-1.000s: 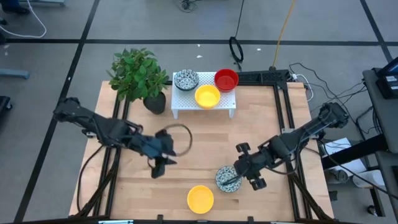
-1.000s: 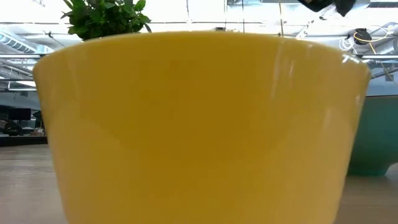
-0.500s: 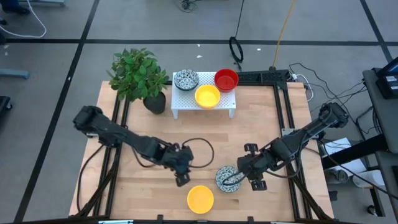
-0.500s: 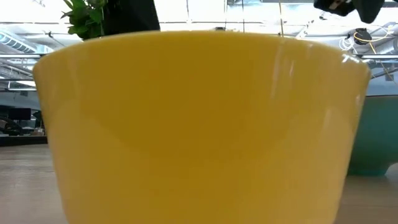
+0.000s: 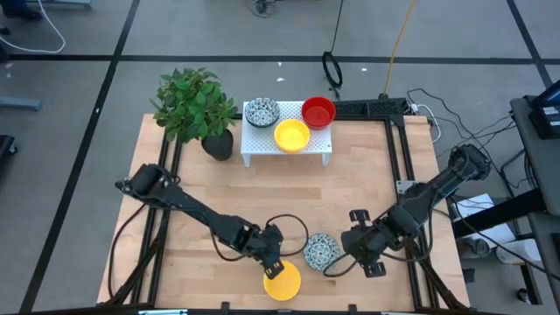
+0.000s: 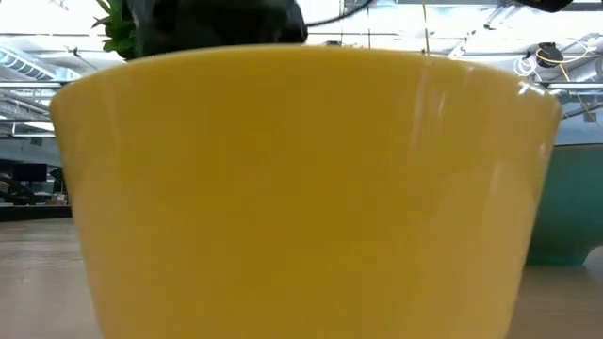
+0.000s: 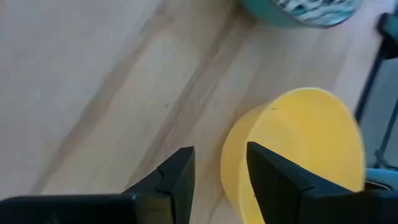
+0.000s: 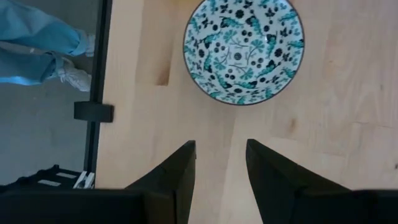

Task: Pick & Place Mini bowls
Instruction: Stack the yellow bowl on top of the yellow bowl on the shelf

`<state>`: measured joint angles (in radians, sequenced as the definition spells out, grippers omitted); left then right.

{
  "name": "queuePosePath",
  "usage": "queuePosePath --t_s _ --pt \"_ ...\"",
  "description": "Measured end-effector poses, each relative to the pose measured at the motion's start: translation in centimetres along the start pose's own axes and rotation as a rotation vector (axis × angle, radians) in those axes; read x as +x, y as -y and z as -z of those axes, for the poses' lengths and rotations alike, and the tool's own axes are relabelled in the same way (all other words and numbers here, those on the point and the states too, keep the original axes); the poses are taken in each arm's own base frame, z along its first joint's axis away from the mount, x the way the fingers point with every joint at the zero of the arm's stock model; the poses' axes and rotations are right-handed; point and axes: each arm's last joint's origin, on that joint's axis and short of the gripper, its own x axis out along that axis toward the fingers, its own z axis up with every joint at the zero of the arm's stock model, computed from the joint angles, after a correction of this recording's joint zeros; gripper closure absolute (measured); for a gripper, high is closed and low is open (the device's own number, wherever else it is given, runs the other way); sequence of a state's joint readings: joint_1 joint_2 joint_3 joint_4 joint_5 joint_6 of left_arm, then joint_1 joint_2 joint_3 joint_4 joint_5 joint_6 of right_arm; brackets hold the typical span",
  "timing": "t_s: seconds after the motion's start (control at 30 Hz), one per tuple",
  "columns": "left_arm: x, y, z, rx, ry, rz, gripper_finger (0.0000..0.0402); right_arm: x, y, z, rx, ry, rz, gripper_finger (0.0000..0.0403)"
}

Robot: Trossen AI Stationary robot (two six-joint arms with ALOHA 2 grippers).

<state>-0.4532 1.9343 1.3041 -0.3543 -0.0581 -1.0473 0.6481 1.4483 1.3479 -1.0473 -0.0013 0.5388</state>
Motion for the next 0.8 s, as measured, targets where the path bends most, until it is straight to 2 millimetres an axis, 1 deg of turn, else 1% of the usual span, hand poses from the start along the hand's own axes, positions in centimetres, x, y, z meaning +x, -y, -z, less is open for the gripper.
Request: queuePosePath --t_s 0.13,0.3,0.47,0.63,0.73,0.8 --pt "1.3 -0.1 0.5 -0.038 -0.048 0.017 0.0254 0.0 -0.5 0.3 -0.021 -0.004 -0.006 0.0271" --pt "1.9 -0.1 0.8 -0.067 -0.055 0.015 0.0254 0.0 -0.8 0.5 -0.03 -0.005 -0.008 0.0271" --pt "1.6 0.1 0.6 -0.073 -0.045 0.038 0.0254 0.0 -1.0 0.6 -0.035 -0.004 -0.009 0.0271" --pt "0.7 1.0 0.0 -0.025 0.02 0.111 0.0254 0.0 -1.0 0.6 -0.036 -0.003 -0.009 0.0271" --pt "0.4 1.8 -0.1 0.018 0.058 0.175 0.0254 0.0 -1.0 0.6 -0.036 -0.002 -0.01 0.0271" --pt "0.2 2.2 0.1 0.036 0.075 0.189 0.0254 0.0 -1.0 0.6 -0.036 -0.002 -0.01 0.0271"
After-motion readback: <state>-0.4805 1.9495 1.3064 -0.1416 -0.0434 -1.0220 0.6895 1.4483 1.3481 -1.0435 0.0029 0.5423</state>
